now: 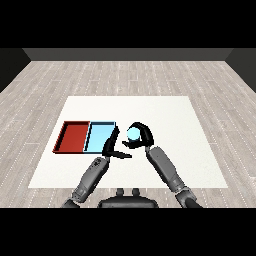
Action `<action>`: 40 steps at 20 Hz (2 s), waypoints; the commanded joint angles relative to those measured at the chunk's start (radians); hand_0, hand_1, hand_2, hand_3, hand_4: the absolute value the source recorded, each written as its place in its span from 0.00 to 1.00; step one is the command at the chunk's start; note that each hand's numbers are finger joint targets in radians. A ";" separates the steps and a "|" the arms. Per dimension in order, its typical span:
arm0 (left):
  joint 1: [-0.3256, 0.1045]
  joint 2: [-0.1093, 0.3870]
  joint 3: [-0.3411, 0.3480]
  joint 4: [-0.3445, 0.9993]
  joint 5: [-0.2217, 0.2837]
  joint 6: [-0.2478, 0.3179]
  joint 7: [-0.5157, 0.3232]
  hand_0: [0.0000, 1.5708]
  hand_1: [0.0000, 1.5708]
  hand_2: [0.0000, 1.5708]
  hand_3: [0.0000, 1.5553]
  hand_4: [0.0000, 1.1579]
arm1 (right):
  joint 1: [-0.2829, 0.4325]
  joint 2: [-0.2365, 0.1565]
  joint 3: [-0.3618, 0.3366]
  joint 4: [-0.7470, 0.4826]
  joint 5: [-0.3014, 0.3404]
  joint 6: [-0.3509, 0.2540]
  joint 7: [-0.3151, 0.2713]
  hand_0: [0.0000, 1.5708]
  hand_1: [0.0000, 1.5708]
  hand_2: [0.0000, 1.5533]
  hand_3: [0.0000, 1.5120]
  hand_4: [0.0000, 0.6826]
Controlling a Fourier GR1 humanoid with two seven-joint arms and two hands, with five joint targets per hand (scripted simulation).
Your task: Pick the blue can and put it in the blue box
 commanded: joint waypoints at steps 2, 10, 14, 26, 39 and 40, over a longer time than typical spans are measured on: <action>-0.052 0.000 -0.116 0.018 0.068 0.091 0.026 0.00 0.00 0.00 0.00 0.00 | -0.006 0.020 -0.036 -0.030 0.040 0.038 0.020 0.89 0.89 0.93 0.93 1.00; -0.136 0.000 -0.080 0.188 0.148 0.036 -0.081 0.00 0.00 0.00 0.00 0.00 | 0.004 -0.012 -0.044 -0.044 0.018 0.070 0.012 0.89 0.89 0.92 0.92 0.96; -0.077 0.000 -0.096 0.117 0.115 0.039 -0.075 0.00 0.00 0.00 0.00 0.00 | -0.016 0.032 0.078 0.000 0.053 -0.020 -0.015 0.90 0.90 0.92 0.92 0.95; -0.144 0.000 -0.125 0.130 0.118 0.094 -0.067 0.00 0.00 0.00 0.00 0.15 | -0.074 0.033 0.184 0.015 -0.031 -0.115 0.005 0.84 0.84 0.92 0.92 0.90; -0.215 0.003 -0.144 0.153 -0.001 0.300 -0.013 0.00 0.00 0.04 0.00 0.61 | -0.089 0.024 0.222 0.008 -0.062 -0.098 -0.002 0.93 0.93 0.94 0.92 0.87; -0.161 0.003 -0.186 0.096 0.038 0.330 0.001 0.29 0.29 0.41 0.22 0.62 | -0.093 0.032 0.318 -0.035 -0.082 -0.171 0.018 0.93 0.93 0.94 0.92 0.88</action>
